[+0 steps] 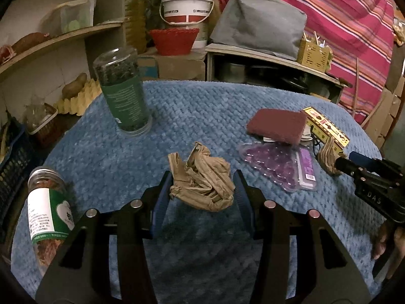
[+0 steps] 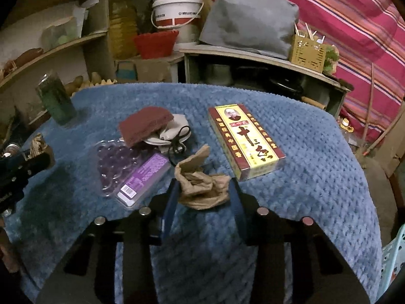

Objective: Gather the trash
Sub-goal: 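Grasp the small tan paper scrap with the right tool while the left tool holds its paper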

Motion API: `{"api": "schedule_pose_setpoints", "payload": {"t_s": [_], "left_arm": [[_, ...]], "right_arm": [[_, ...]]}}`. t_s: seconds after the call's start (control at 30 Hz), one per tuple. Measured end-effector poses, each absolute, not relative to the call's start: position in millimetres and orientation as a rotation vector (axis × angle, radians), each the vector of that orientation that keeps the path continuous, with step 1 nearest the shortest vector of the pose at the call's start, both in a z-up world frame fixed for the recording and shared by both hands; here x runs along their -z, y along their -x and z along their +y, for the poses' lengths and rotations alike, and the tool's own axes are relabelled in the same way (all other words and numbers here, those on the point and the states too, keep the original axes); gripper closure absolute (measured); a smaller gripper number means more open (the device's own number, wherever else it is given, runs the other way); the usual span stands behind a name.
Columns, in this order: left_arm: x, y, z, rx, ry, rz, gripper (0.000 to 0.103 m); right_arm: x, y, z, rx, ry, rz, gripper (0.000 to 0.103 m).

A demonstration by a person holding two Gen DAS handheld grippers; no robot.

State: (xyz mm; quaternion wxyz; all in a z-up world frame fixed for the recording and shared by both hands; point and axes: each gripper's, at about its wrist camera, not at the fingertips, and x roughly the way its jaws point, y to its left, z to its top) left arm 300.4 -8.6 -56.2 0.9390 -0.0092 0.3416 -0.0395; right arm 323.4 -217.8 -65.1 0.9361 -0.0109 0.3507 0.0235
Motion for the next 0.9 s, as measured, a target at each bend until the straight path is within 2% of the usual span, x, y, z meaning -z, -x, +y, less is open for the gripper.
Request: {"api": "schedule_pose_setpoints", "payload": {"t_s": [0.1, 0.17, 0.77, 0.9], "left_arm": [[54, -298, -15, 0.082, 0.012, 0.690, 0.055], [51, -295, -18, 0.085, 0.016, 0.683, 0.055], [24, -262, -57, 0.134, 0.003, 0.591, 0.055], [10, -241, -78, 0.155, -0.026, 0.522, 0.055]], "right_arm": [[62, -317, -224, -0.037, -0.006, 0.701, 0.064], [59, -312, -229, -0.029, -0.028, 0.692, 0.069], [25, -243, -264, 0.018, -0.029, 0.595, 0.069], [10, -215, -289, 0.047, -0.043, 0.557, 0.069]]}}
